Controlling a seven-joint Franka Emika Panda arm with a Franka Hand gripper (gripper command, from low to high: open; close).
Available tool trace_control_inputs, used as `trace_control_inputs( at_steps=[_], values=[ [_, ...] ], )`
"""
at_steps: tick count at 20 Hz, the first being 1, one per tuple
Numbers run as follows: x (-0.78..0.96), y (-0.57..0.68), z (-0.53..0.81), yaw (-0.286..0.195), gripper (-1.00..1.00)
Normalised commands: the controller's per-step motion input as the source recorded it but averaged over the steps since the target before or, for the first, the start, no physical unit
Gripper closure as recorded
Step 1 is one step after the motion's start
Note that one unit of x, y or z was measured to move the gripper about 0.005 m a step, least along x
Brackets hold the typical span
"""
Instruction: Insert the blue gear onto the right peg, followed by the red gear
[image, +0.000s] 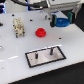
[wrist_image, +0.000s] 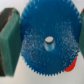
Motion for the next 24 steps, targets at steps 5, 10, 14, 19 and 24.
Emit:
trace_control_inputs(
  at_steps=[5,10,14,19,24],
  values=[
    [0.81,-0.29,0.21,0.0,1.0],
    [0.77,-0.28,0.04,0.0,1.0],
    [0.65,-0.16,0.0,0.0,1.0],
    [0.56,-0.05,-0.06,0.0,1.0],
    [0.34,-0.02,-0.02,0.0,1.0]
  ],
)
